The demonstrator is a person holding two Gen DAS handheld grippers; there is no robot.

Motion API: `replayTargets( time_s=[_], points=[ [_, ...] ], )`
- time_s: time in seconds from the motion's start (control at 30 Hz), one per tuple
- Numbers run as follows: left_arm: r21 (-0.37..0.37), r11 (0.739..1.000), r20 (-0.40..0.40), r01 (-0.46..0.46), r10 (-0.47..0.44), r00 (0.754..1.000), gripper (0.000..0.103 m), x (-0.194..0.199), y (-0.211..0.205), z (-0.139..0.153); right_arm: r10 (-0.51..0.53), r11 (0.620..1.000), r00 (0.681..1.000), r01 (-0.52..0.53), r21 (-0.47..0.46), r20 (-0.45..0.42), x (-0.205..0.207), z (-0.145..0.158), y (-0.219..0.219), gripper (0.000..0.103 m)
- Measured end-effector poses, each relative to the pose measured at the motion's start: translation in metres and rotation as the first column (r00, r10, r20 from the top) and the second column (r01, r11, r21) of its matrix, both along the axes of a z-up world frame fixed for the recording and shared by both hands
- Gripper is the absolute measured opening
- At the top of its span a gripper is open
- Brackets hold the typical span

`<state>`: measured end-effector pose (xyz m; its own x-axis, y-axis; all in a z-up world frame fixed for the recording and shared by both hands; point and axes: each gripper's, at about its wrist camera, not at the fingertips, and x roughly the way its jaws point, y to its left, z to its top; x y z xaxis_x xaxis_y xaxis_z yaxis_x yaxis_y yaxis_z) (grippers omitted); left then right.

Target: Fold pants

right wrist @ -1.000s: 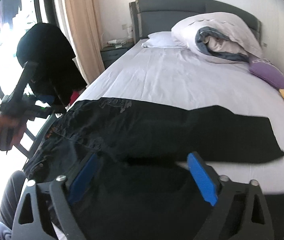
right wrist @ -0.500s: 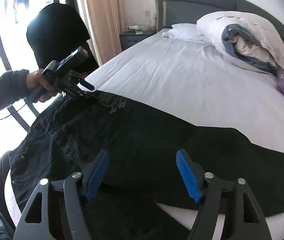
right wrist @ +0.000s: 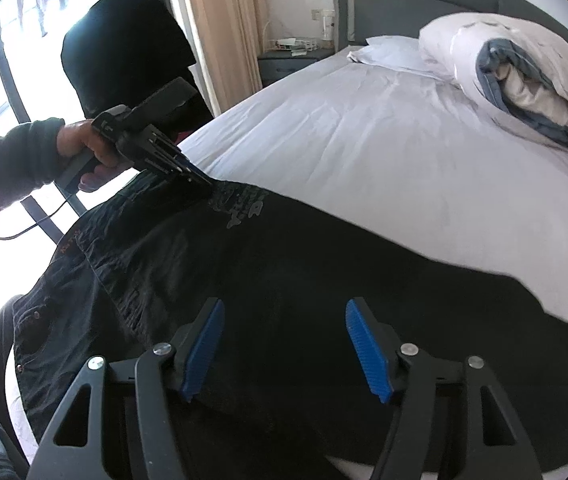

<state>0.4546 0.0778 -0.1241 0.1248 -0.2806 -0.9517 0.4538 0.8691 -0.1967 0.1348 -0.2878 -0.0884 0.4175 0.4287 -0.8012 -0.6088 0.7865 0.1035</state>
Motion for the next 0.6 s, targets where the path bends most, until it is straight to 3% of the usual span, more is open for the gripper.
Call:
replayTargets(
  time_s=[0.07, 0.2, 0.4, 0.6],
  points=[
    [-0.019, 1.0, 0.033, -0.016, 0.017, 0.999, 0.007, -0.002, 0.006, 0.006, 0.009, 1.0, 1.0, -0.009, -0.024, 0.008, 0.011, 0.002, 0.002, 0.066],
    [0.011, 1.0, 0.133, -0.023, 0.021, 0.991, 0.006, -0.018, 0.002, 0.019, 0.049, 0.997, 0.999, -0.05, -0.064, -0.012, 0.044, 0.001, 0.01, 0.065],
    [0.04, 0.999, 0.295, -0.018, 0.005, 0.955, 0.006, -0.069, 0.003, 0.047, 0.148, 0.967, 0.989, -0.149, -0.205, -0.019, 0.087, -0.007, 0.039, 0.061],
    [0.161, 0.987, 0.487, 0.021, -0.098, 0.868, 0.006, -0.128, -0.012, 0.077, 0.219, 0.931, 0.972, -0.234, -0.279, -0.084, 0.116, -0.025, 0.061, 0.057]
  ],
)
